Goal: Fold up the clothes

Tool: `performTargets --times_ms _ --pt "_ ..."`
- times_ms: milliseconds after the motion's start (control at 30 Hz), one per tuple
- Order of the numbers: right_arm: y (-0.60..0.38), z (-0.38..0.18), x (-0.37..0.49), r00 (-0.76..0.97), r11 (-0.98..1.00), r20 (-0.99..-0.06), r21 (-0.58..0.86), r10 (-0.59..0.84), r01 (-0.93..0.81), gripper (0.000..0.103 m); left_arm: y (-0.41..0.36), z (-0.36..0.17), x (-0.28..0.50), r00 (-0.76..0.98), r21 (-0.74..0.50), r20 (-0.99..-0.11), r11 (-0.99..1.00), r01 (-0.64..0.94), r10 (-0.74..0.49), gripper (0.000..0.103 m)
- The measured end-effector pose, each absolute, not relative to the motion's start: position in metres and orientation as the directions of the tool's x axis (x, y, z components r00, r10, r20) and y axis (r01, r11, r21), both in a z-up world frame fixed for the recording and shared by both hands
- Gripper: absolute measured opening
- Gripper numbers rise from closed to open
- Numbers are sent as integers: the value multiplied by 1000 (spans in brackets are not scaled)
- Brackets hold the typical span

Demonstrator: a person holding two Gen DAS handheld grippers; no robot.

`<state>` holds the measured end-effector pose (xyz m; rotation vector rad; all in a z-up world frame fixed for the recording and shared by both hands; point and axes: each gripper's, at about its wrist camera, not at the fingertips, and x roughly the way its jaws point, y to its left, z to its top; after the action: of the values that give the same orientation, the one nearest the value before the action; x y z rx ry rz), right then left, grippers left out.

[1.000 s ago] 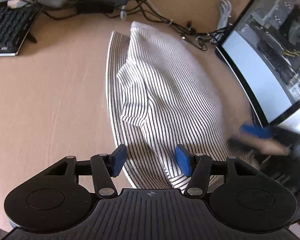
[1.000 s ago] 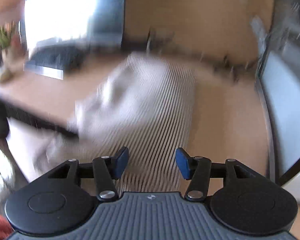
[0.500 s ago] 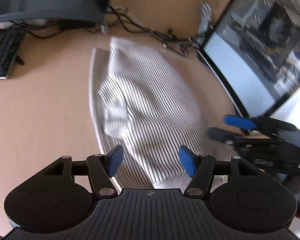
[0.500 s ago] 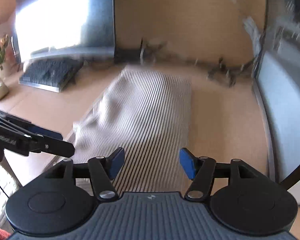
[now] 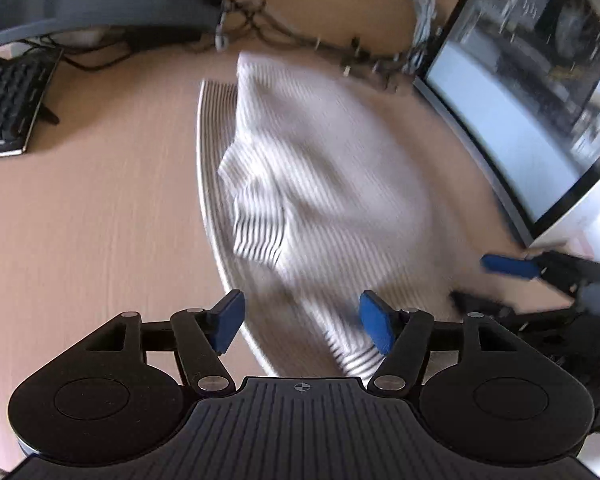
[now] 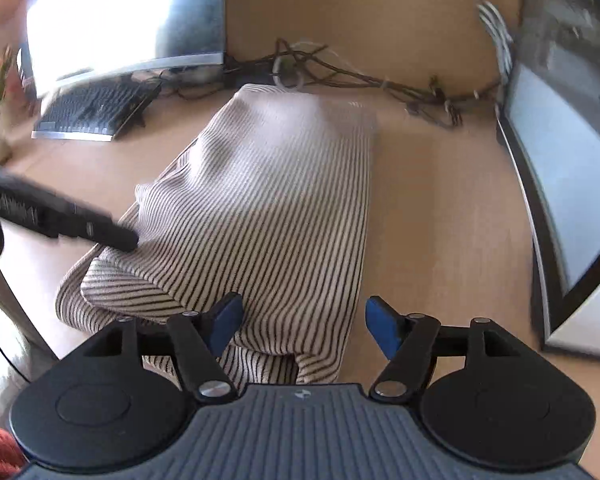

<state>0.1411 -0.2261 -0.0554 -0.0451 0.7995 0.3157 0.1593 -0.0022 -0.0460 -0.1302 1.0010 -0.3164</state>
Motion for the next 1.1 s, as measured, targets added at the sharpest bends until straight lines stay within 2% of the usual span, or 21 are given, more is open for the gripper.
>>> performTargets --times_ms 200,300,367,433,467,567,633,733,900,1100 --pt "-226 -30 138 685 937 -685 -13 247 -350 70 5 -31 160 536 -247 -785 950 189 -311 70" --pt "-225 -23 143 707 939 -653 15 269 -344 70 8 -24 165 561 -267 -763 947 177 -320 72" --pt "-219 -36 150 675 933 -686 16 272 -359 70 9 -23 169 571 -263 -760 950 168 -312 73" --pt "-211 -51 155 641 923 -720 0 267 -384 70 11 -21 170 578 -241 -763 957 162 -290 76" --pt "-210 -53 153 648 918 -717 -29 258 -397 74 13 -20 171 581 -230 -764 960 158 -279 78" --pt "-208 -34 148 669 889 -704 -120 238 -442 74 17 -17 173 592 -196 -768 969 148 -246 87" --pt "-205 -17 137 678 856 -681 -146 277 -497 74 20 -15 175 598 -174 -770 975 140 -223 88" --pt "-192 -3 119 649 779 -670 -165 361 -604 80 22 -15 176 598 -172 -773 978 120 -210 88" --pt "-152 -29 100 588 623 -710 -268 388 -735 81 15 -15 173 596 -167 -772 975 145 -221 90" --pt "-133 -51 96 595 556 -717 -347 362 -756 81 17 -12 167 603 -158 -768 976 151 -217 94"
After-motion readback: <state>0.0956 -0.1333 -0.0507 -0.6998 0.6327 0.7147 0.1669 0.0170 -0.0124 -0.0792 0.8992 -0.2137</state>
